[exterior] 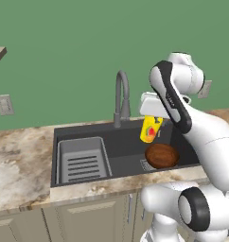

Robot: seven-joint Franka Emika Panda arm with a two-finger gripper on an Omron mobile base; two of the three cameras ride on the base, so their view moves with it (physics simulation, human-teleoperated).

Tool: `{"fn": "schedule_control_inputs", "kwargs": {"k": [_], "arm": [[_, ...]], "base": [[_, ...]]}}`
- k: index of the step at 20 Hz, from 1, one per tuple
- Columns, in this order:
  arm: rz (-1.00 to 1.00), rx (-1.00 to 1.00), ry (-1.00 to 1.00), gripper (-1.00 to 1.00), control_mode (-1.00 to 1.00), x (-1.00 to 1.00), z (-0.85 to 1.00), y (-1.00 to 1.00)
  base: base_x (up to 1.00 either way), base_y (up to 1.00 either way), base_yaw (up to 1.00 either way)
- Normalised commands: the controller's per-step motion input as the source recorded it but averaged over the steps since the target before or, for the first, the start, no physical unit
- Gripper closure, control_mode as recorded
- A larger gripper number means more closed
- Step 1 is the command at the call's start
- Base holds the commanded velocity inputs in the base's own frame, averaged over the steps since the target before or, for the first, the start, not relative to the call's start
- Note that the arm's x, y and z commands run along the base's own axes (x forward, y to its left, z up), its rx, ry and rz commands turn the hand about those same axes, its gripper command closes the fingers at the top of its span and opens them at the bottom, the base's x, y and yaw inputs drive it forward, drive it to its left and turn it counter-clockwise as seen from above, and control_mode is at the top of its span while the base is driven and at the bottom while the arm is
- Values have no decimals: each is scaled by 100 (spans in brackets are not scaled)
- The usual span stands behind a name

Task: Remove the mango and lemon wedge from the sink. Then move the bowl and cup from the counter to the sink for washing.

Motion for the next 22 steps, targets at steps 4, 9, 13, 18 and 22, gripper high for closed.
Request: {"fn": "schedule_control_inputs", "kwargs": {"k": [4, 9, 13, 18, 22], "arm": [[15, 17, -14, 100, -100, 5, -14, -12], [15, 8, -9, 100, -100, 13, -8, -14], [14, 0, 0, 100, -100, 9, 0, -17], [13, 0, 0, 100, -100, 0, -9, -12], [10, 0, -2, 100, -100, 3, -16, -10]], "base": [[0, 0, 0], [0, 0, 0], [0, 0, 0], [0, 0, 0], [0, 0, 0]]}}
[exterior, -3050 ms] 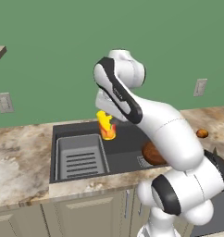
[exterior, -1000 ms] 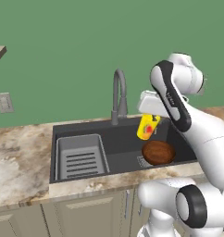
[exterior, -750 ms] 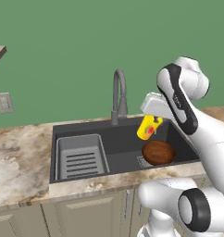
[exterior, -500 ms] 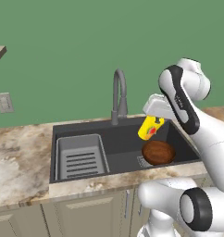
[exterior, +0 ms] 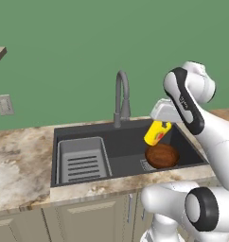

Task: Remove the mango and lemon wedge from the sink. Then move the bowl and cup from the counter to the sink for washing.

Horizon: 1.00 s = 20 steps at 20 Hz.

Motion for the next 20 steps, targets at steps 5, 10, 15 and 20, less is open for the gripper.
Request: {"fn": "schedule_control_inputs", "kwargs": {"k": [5, 10, 15, 20], "arm": [[6, 4, -7, 100, -100, 7, -17, -9], [3, 3, -10, 100, -100, 8, -16, -11], [0, 0, -8, 100, -100, 9, -19, -9], [0, 0, -1, 100, -100, 20, -16, -3]], "base": [[0, 0, 0], [0, 0, 0], [0, 0, 0], [0, 0, 0]]}}
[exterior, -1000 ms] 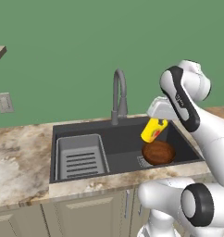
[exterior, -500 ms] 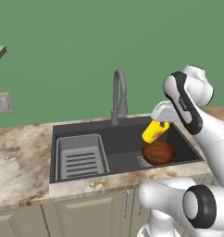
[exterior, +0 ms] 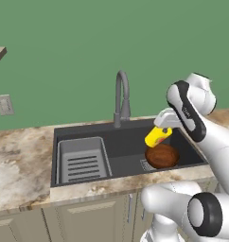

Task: Remove the mango and lemon wedge from the sink. Then move the bowl and cup from the counter to the sink for washing.

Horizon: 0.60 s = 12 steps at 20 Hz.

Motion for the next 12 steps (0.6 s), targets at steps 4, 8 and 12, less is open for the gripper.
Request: {"fn": "schedule_control_inputs", "kwargs": {"k": [4, 8, 12], "arm": [[0, 0, 0, 100, -100, 25, -15, -6], [0, 0, 0, 100, -100, 27, -17, -6], [0, 0, 0, 100, -100, 22, -20, -5]], "base": [[0, 0, 0], [0, 0, 0], [0, 0, 0]]}}
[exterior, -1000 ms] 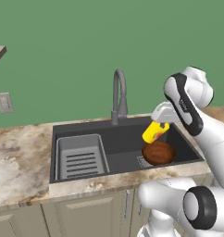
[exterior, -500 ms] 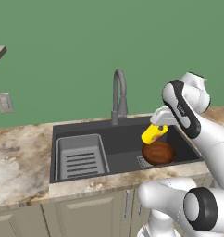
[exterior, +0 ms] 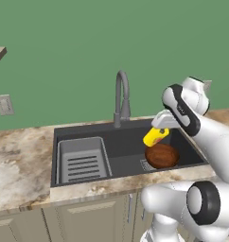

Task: Remove the mango and lemon wedge from the sink. Then move the bowl and cup from the counter to the sink for washing.

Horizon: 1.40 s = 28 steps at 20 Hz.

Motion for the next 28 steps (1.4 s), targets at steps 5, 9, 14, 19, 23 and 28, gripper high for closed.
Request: {"fn": "schedule_control_inputs", "kwargs": {"k": [5, 9, 14, 19, 23, 28], "arm": [[0, 3, 0, 100, -100, 18, -21, -1], [0, 5, 0, 100, -100, 16, -23, 0], [0, 1, 0, 100, -100, 21, -25, 0], [0, 0, 0, 100, -100, 22, -25, -1], [0, 0, 0, 100, -100, 23, -24, 0], [0, 1, 0, 100, -100, 20, -25, 0]], "base": [[0, 0, 0], [0, 0, 0], [0, 0, 0], [0, 0, 0], [0, 0, 0], [0, 0, 0]]}}
